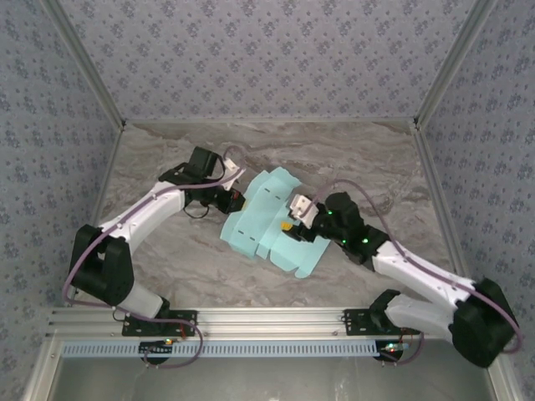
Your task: Fold the paper box
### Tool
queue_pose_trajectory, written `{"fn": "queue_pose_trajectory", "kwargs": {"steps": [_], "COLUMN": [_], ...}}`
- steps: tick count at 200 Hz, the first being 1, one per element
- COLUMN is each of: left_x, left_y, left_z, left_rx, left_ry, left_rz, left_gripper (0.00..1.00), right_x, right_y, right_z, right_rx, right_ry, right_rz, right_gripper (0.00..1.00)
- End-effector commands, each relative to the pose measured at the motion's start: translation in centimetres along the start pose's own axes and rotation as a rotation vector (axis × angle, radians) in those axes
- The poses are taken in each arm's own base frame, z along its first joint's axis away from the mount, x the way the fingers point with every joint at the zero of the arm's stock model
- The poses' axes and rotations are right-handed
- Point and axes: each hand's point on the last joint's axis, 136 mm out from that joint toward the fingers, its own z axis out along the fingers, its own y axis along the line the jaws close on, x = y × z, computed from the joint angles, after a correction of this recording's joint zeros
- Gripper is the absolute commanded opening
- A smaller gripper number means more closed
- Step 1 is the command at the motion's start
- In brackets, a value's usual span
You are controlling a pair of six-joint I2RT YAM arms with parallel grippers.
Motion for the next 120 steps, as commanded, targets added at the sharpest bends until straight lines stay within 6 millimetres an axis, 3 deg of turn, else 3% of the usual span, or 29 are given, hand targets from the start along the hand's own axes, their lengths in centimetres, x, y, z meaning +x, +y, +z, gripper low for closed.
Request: {"fn": "queue_pose_trajectory", "kwargs": {"steps": [1,16,30,49,82,120], "left_x": [1.1,1.2,1.1,0.9,0.3,0.2], "left_y": [-0.4,-1.5,-2.2,-2.8,-3.7,-3.8], "left_z": [0.6,1.1,1.4,1.5,1.4,1.6], "left_rx": [-0.043,-0.027,-0.01,0.01,0.049,0.058], "left_ry": [0.121,0.15,0.157,0.159,0.149,0.164], "left_rz": [0.125,0.196,0.229,0.271,0.334,0.376], "left_gripper": [0.03,0.03,0.03,0.03,0.03,0.03], "right_x": [-0.6,0.2,0.9,1.7,3.1,4.6], "right_y": [-2.9,-6.7,-8.2,-8.1,-5.6,-5.6], "right_z": [-1.5,-2.2,-2.5,-2.4,-0.7,2.1], "right_rx": [0.054,0.11,0.07,-0.064,-0.251,-0.247], "right_ry": [-0.016,0.03,0.029,0.023,0.096,0.157], "right_rz": [-0.074,-0.006,0.048,0.094,0.109,0.114], "right_gripper": [0.65,0.66,0.69,0.71,0.71,0.68]}}
